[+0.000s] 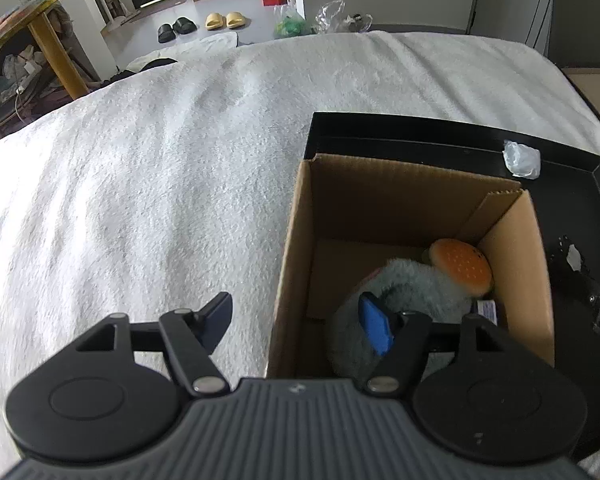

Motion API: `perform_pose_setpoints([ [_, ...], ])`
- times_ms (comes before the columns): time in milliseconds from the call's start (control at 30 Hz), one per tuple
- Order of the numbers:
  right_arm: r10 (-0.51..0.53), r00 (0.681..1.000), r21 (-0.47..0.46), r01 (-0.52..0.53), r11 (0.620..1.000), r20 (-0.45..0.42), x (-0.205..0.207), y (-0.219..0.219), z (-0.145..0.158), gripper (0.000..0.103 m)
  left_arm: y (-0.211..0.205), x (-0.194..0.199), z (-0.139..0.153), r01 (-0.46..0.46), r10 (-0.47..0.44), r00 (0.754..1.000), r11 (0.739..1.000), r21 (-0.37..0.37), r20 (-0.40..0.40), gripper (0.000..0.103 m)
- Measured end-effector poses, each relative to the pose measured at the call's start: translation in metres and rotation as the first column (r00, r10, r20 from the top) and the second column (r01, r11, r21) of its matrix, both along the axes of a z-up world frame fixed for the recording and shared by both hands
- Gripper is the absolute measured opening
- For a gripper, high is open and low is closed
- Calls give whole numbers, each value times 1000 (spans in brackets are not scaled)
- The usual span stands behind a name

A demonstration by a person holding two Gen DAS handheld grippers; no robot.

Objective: Organize soft objects
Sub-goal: 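Move the right gripper to the black beaded bracelet on the tray, then close the right gripper on the black beaded bracelet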

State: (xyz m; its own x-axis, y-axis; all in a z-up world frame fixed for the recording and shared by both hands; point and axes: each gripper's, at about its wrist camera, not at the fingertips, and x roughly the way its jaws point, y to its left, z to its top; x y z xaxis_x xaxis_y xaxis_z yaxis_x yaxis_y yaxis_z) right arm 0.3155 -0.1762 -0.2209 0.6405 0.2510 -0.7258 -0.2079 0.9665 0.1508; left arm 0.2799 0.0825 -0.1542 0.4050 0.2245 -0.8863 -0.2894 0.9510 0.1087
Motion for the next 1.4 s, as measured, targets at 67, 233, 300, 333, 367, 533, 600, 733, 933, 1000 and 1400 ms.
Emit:
perform_pose_setpoints([
  [67,5,1000,-25,-5,1000,0,5,1,-4,84,1,6,-2,-1,1,1000,1000,0,-6,68],
  [233,-4,1000,-48,3,999,-23,23,-1,-19,84,-2,21,-2,16,-15,1000,1000,15,-19,69],
  [300,0,999,-51,-1,999,-36,27,-1,-22,84,-3,25,-2,28,-27,999,999,26,-20,70],
  [333,3,999,-44,-5,999,-39,28,-2,-23,84,-3,27,-3,28,-27,999,999,34,-25,70],
  [367,9,999,-42,-11,999,-40,29,-1,-24,84,-2,28,-4,26,-25,999,999,36,-29,70],
  [533,39,999,-61,-41,997,-37,32,8,-29,84,3,32,-13,2,0,999,1000,22,-54,71],
  [600,50,998,-65,-54,996,-47,32,10,-32,81,2,32,-16,5,-4,998,1000,28,-58,71],
  [733,60,997,-97,-64,993,-43,30,12,-32,56,0,30,-16,2,-1,998,1000,23,-56,71],
  [933,34,998,-62,-37,997,-50,30,3,-25,43,-6,25,-13,21,-20,998,1000,16,-56,71],
  [1000,29,999,-55,-31,998,-43,28,1,-21,43,-8,22,-11,29,-29,998,1000,11,-52,71],
  [1400,21,999,-27,-22,999,-34,0,-10,11,43,-13,-4,2,53,-56,998,997,-62,-42,71],
])
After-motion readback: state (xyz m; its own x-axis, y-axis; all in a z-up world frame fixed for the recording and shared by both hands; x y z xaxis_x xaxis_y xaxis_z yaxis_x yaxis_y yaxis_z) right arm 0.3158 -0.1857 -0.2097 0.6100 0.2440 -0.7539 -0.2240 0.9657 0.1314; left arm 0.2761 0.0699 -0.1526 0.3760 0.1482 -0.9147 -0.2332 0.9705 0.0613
